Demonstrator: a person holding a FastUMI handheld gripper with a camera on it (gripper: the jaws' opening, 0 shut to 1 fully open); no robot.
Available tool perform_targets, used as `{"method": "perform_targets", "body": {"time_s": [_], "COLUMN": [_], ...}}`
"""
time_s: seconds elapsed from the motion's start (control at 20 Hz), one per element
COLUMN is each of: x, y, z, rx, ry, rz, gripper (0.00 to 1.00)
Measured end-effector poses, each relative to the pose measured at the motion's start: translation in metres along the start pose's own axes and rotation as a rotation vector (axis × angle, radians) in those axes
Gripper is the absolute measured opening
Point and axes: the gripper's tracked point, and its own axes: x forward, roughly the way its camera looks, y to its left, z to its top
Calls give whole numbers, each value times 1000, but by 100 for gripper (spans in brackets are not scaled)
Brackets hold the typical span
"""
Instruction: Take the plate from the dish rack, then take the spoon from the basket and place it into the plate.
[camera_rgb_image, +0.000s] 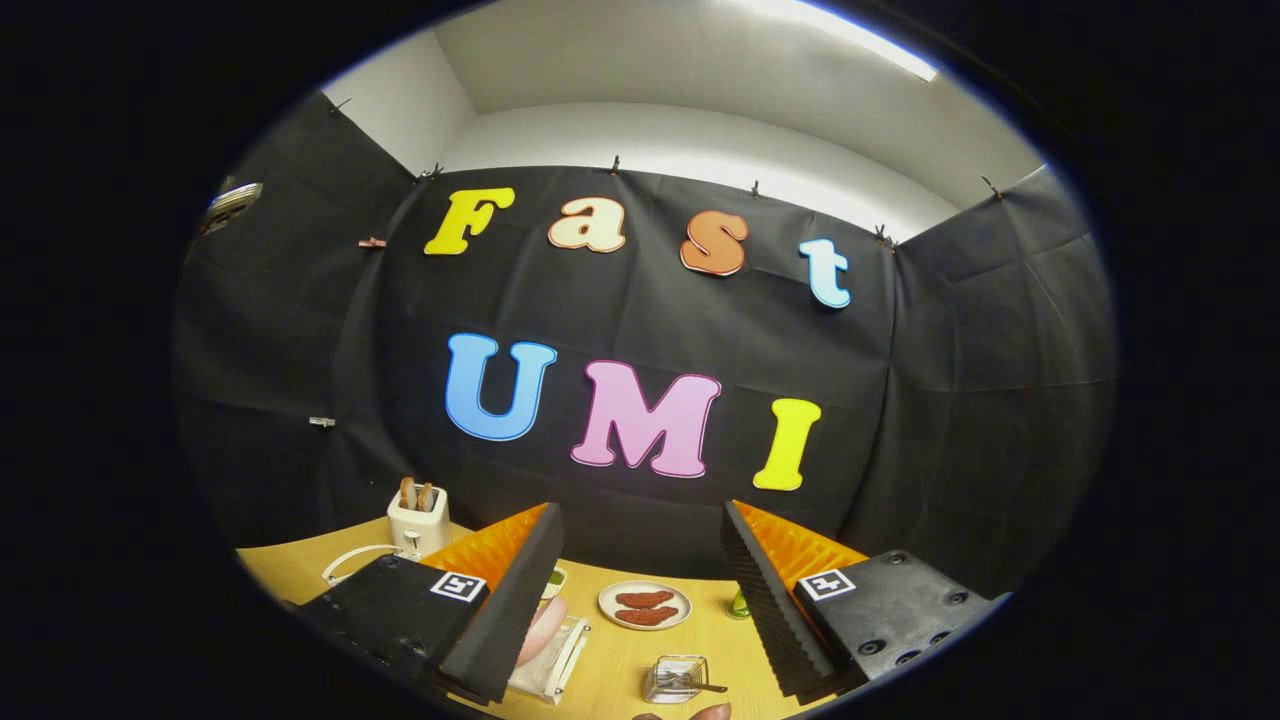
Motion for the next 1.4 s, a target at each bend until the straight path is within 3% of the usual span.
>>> {"method": "perform_targets", "body": {"time_s": [0.4,0.6,0.75,1.15,1.25,1.4], "x": [20,43,61,94,96,99], "y": [38,68,77,110,114,116], "z": [-35,-103,-162,-282,-305,-332], "rx": [40,72,88,128,139,130], "ry": [116,349,551,887,948,1008], "rz": [49,70,37,-26,-50,-88], "gripper": [97,97,98,98,94,78]}}
